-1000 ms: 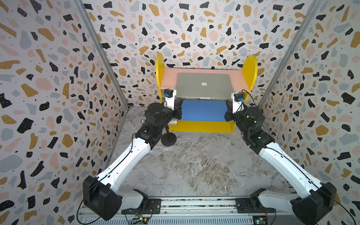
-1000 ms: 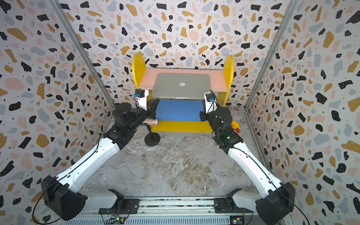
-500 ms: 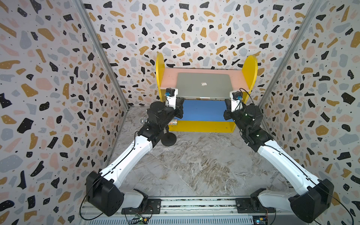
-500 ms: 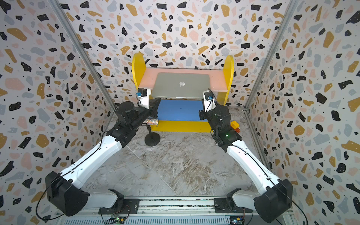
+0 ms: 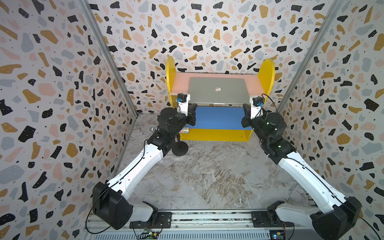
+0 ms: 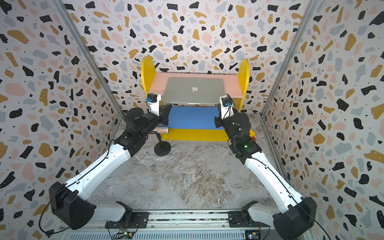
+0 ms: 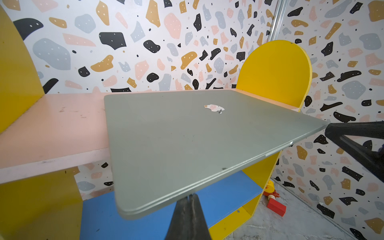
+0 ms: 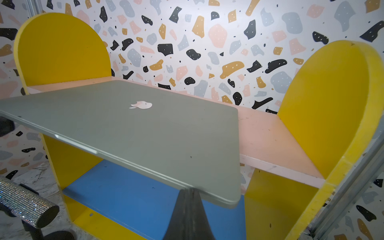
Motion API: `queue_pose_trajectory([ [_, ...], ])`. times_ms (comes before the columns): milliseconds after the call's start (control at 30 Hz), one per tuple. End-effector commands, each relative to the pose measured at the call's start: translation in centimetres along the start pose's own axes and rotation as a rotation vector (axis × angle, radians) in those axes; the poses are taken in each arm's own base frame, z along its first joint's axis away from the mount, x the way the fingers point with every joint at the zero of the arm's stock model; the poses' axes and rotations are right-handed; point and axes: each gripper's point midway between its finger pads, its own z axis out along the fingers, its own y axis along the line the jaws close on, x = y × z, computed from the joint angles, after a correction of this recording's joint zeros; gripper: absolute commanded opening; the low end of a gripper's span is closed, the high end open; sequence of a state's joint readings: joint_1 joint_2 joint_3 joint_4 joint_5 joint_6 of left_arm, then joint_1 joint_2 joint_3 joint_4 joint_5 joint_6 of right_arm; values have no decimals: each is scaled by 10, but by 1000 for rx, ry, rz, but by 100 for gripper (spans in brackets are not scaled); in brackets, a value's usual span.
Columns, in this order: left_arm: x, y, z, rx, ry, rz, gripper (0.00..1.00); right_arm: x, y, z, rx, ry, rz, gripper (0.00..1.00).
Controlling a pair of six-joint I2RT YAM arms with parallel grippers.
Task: Close the laptop lid and set it aside
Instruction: Place the laptop on the shelf.
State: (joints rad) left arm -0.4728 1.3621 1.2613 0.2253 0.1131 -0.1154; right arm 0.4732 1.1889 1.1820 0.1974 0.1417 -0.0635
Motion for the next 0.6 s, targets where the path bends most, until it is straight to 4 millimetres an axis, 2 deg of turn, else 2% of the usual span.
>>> queue_pose_trajectory([
  [0,-42,-5,-4,10,-120,18,0,-31,-6,-12,7,-89,25,0],
  [567,-46,-4,-2,7,-125,22,0,-23,-3,1,2,-65,21,0],
])
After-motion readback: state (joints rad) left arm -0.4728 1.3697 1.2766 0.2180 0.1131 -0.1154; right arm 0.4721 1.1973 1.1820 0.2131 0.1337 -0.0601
